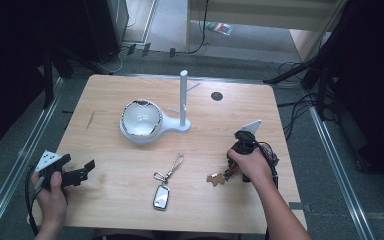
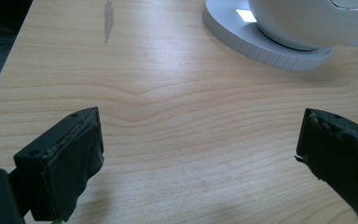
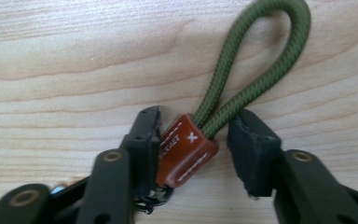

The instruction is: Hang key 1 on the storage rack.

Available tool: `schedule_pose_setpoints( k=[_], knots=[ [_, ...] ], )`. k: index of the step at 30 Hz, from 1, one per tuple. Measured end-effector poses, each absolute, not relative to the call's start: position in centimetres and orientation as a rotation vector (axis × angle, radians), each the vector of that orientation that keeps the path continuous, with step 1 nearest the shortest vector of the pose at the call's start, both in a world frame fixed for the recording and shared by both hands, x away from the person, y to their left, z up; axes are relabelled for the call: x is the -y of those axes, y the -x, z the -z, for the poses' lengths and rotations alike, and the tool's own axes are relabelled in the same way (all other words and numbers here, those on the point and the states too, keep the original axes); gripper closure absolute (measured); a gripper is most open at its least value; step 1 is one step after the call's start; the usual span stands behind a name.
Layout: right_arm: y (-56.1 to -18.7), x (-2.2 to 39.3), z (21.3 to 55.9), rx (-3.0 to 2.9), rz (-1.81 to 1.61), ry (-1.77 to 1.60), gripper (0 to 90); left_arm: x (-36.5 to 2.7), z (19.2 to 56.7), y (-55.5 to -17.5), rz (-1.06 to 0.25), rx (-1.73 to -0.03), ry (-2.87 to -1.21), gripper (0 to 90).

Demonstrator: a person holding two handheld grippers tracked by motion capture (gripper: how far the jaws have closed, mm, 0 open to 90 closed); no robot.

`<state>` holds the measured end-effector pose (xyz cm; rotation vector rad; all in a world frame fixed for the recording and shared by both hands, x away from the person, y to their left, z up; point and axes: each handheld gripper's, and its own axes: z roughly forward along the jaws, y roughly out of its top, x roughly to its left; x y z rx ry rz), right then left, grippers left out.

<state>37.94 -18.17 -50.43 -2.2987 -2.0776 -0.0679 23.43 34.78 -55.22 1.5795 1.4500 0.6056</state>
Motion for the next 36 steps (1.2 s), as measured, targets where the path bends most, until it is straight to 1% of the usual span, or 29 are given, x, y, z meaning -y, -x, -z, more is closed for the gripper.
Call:
schedule_pose_setpoints(
  k=[1, 3, 9, 12, 15, 24, 36],
  knots=[
    [-37.9, 18.2, 50.4, 2.079, 0.069, 2.295, 58.9, -34.8, 55.2, -23.4, -0.606, -1.45, -1.579, 1.1],
    [-37.9, 18.2, 50.4, 2.087, 0.073, 2.281, 64.5, -34.8, 55.2, -23.4, -0.605, -1.45, -1.579, 1.1],
    [-37.9, 18.3, 50.4, 2.112, 0.102, 2.241, 70.3, -34.8, 55.2, -23.4, -0.603, -1.45, -1.577, 1.1],
    [-37.8, 18.5, 50.3, 2.109, 0.155, 2.24, 75.2, -34.8, 55.2, -23.4, -0.602, -1.45, -1.575, 1.1],
    [-37.6, 18.7, 50.2, 2.12, 0.197, 2.227, 77.9, -34.8, 55.2, -23.4, -0.602, -1.449, -1.575, 1.1],
    [-36.6, 18.1, 49.7, 2.221, 0.289, 2.179, 80.4, -34.8, 55.2, -23.4, -0.607, -1.45, -1.582, 1.1],
    [-34.9, 18.0, 46.9, 2.325, 0.61, 2.162, 81.0, -34.7, 55.2, -23.4, -0.613, -1.449, -1.583, 1.1]
  ],
)
